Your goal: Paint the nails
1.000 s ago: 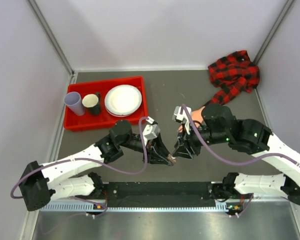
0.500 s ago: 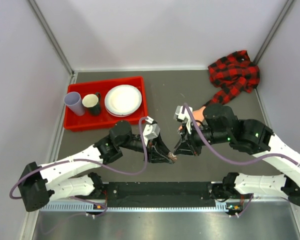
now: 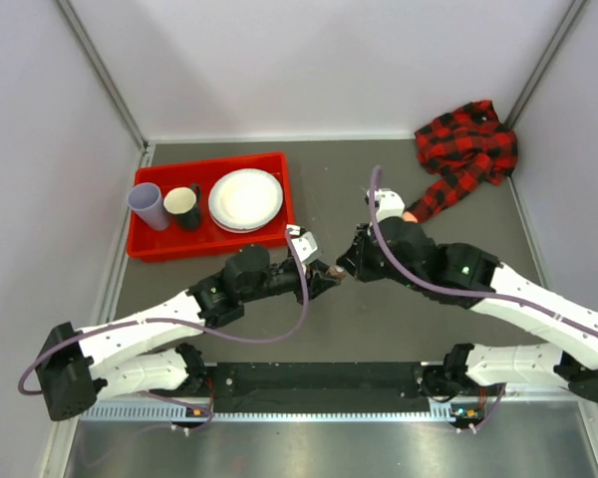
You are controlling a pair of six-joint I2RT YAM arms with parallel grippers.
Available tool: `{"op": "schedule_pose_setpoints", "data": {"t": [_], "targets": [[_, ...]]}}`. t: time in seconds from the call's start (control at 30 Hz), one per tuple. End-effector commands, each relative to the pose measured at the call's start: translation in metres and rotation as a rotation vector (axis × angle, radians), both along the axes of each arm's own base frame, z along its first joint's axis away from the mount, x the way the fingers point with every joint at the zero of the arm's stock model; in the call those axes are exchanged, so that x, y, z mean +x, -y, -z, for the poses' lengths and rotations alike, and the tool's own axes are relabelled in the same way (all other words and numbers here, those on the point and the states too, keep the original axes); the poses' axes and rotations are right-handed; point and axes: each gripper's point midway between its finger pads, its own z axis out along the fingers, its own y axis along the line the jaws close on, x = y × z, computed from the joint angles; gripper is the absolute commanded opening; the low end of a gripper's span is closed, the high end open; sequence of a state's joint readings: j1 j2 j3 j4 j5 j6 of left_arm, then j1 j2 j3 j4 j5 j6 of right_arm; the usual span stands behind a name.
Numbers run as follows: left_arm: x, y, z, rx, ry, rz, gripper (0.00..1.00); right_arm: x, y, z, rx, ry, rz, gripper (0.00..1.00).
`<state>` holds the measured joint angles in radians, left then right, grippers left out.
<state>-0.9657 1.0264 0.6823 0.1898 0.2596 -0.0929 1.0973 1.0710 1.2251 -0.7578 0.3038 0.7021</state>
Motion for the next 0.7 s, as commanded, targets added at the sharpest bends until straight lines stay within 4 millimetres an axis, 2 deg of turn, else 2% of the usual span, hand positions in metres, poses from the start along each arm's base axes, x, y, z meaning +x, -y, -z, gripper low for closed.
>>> {"op": "schedule_pose_setpoints", "data": {"t": [0.0,0.1,0.13,0.2,0.23,0.3,0.4,0.43,0.5,0.53,0.67], "targets": [[0.067,-0.011,-0.082,-0.285,0.210,-0.323,0.00,-0.010,-0.013,0.030,0.037,-0.180,0.295,0.00],[0.061,-0.006,-0.076,-0.311,0.186,-0.287,0.00,-0.009,-0.020,0.033,0.033,-0.198,0.313,0.00],[0.055,-0.003,-0.067,-0.299,0.177,-0.246,0.00,-0.009,-0.019,0.035,0.036,-0.198,0.318,0.00],[0.050,-0.007,-0.067,-0.310,0.178,-0.237,0.00,-0.011,-0.018,0.039,0.047,-0.204,0.310,0.00],[0.048,-0.009,-0.061,-0.299,0.172,-0.235,0.00,-0.011,-0.021,0.037,0.062,-0.198,0.298,0.00],[0.041,-0.012,-0.057,-0.286,0.160,-0.218,0.00,-0.013,-0.023,0.030,0.044,-0.168,0.228,0.06],[0.025,-0.013,-0.048,-0.239,0.141,-0.145,0.00,-0.014,-0.022,0.008,0.001,-0.073,0.101,0.28],[0.021,-0.013,-0.047,-0.230,0.135,-0.123,0.00,-0.015,-0.019,-0.001,0.003,-0.045,0.068,0.45],[0.006,-0.012,-0.039,-0.190,0.102,-0.052,0.00,-0.018,-0.011,-0.013,-0.030,0.013,-0.014,0.56],[0.002,-0.012,-0.041,-0.183,0.097,-0.033,0.00,-0.020,-0.006,-0.022,-0.026,0.035,-0.041,0.65],[-0.025,-0.011,-0.036,-0.153,0.038,0.098,0.00,-0.028,0.007,-0.040,-0.044,0.110,-0.194,0.80]]}}
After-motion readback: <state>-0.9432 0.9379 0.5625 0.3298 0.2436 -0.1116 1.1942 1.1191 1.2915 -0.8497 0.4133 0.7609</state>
